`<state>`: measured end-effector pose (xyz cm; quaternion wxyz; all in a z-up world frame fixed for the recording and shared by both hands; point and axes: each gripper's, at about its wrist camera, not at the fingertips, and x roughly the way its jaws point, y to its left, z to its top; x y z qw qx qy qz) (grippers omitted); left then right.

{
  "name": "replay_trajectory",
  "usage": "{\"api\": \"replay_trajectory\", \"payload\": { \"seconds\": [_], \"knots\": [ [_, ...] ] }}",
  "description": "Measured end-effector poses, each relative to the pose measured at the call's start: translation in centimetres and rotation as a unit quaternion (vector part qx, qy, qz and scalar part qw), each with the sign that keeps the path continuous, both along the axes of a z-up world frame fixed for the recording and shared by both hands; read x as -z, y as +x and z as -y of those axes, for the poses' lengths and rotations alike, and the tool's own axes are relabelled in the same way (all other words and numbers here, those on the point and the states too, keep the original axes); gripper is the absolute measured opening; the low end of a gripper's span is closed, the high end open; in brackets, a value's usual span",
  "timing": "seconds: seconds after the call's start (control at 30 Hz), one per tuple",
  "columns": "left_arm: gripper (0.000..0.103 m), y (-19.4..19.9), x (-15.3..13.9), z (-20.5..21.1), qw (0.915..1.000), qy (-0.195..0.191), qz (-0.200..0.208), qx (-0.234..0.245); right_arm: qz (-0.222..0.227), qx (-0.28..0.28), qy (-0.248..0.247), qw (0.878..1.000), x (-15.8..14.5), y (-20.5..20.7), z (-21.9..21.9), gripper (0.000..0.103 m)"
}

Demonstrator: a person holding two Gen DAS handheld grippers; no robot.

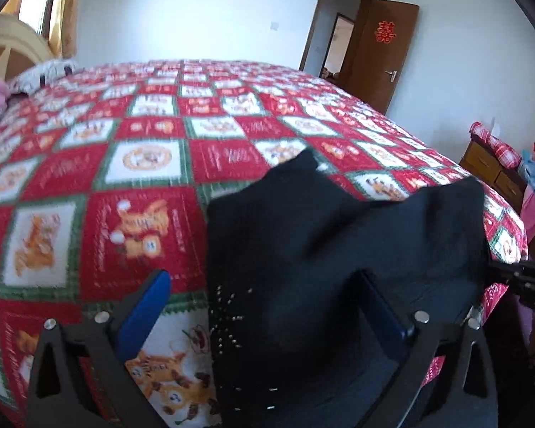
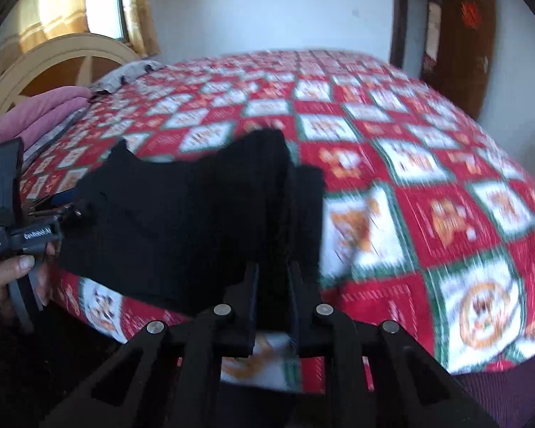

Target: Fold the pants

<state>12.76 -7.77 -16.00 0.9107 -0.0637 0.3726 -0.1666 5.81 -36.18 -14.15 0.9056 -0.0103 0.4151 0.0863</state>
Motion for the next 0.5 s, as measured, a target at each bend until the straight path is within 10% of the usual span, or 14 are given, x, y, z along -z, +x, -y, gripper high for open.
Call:
{"api": "replay_trajectory", "payload": {
  "seconds": [0.2,0.33,0.5],
  "knots": [
    [0.103,-0.6,-1.1,-0.7,0.9997,0.004,0.019,-0.013,-0.028,0.000,0.016,0.999,0.7,0.5,0.8,0.018],
    [0.103,0.0,-1.8,-2.2,0.9989,-0.001,0.033,-0.033,-0.004,0.026,0.012,1.000,-0.9,0.3,1.6,0.051],
    [0.103,1.4,-2.5,-2.9,0.9983,-0.004,0.039,-0.042,0.034,0.030,0.029,0.999,-3.1,1.1,1.6,0.051]
  ]
}}
